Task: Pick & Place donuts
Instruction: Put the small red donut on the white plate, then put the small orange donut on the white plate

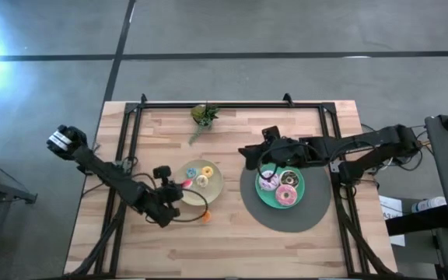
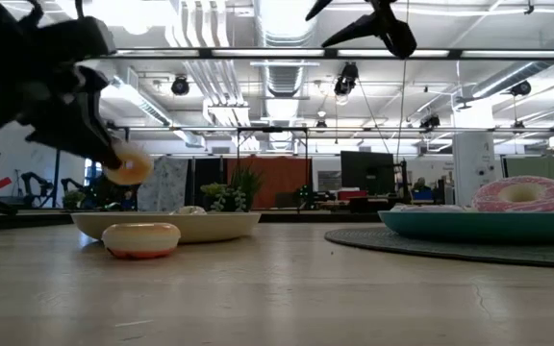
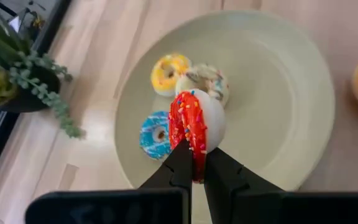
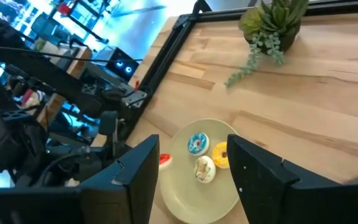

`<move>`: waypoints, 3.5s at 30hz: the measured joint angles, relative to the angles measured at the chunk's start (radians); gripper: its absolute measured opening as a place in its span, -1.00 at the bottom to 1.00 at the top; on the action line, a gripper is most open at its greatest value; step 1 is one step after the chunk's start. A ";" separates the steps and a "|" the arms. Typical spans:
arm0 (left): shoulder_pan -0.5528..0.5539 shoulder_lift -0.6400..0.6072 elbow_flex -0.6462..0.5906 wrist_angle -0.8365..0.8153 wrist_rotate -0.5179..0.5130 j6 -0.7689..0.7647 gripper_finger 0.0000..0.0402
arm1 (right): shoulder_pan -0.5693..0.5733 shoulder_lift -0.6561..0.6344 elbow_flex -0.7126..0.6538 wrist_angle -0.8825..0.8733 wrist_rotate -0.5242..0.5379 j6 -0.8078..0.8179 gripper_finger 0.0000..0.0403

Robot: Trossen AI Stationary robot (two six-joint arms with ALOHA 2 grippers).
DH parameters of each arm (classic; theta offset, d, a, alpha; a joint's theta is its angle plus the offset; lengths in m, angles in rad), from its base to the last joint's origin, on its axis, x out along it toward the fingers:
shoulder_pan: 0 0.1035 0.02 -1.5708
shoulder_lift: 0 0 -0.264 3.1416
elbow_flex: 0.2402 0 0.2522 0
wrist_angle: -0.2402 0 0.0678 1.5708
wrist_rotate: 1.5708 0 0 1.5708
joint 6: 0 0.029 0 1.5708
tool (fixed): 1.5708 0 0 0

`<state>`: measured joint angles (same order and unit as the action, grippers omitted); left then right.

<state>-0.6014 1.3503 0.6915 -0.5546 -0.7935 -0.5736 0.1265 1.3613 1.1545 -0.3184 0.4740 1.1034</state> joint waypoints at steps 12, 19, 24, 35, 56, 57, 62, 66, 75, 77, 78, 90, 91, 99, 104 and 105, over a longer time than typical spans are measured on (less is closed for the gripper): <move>0.098 0.203 0.035 0.000 0.121 0.013 -0.99 | 0.000 0.055 -0.001 0.014 -0.023 0.022 -0.11; 0.129 0.222 0.069 0.004 0.109 0.000 -0.98 | 0.000 0.055 -0.001 0.018 -0.027 0.021 -0.11; 0.130 0.217 0.067 0.004 0.153 -0.031 -0.78 | 0.000 0.055 -0.001 0.021 -0.027 0.013 -0.10; 0.127 0.149 0.087 0.005 0.282 -0.087 -0.38 | 0.000 0.054 -0.001 0.021 -0.030 0.003 -0.12; -0.060 -0.119 0.090 0.057 0.330 -0.128 -0.37 | 0.114 0.293 0.013 0.138 -0.438 -0.383 -0.12; -0.070 -0.110 0.090 0.058 0.330 -0.150 -0.37 | 0.131 0.323 0.025 0.141 -0.453 -0.430 -0.12; -0.105 -0.097 0.090 0.056 0.330 -0.324 -0.37 | 0.193 0.461 0.097 0.135 -0.545 -0.677 -0.12; -0.121 -0.120 0.089 0.051 0.329 -0.463 -0.37 | 0.217 0.566 0.189 0.136 -0.550 -0.888 -0.12; -0.132 -0.173 0.090 0.059 0.278 -0.633 -0.37 | 0.220 0.830 0.479 0.018 -0.459 -1.109 -0.12; -0.138 -0.187 0.092 0.058 0.257 -0.605 -0.37 | 0.220 0.875 0.549 -0.081 -0.393 -1.090 -0.12; -0.138 -0.196 0.092 0.058 0.255 -0.587 -0.37 | 0.221 0.892 0.581 -0.121 -0.357 -1.078 -0.12; -0.157 -0.268 0.090 -0.039 0.227 -0.475 -0.37 | 0.253 1.022 0.837 -0.256 -0.208 -1.075 -0.27; -0.157 -0.272 0.090 -0.043 0.226 -0.470 -0.37 | 0.255 1.031 0.848 -0.268 -0.209 -1.070 -0.29; -0.157 -0.276 0.090 -0.055 0.226 -0.421 -0.37 | 0.261 1.093 0.889 -0.346 -0.183 -0.965 -0.32; -0.157 -0.276 0.089 -0.064 0.226 -0.414 -0.37 | 0.266 1.093 0.928 -0.357 -0.151 -0.972 -0.32; -0.157 -0.276 0.089 -0.066 0.226 -0.413 -0.37 | 0.267 1.093 0.937 -0.363 -0.138 -0.976 -0.32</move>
<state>-0.7586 1.0744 0.7807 -0.6208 -0.5674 -0.9871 0.3936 2.4538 2.0911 -0.6816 0.3363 0.1274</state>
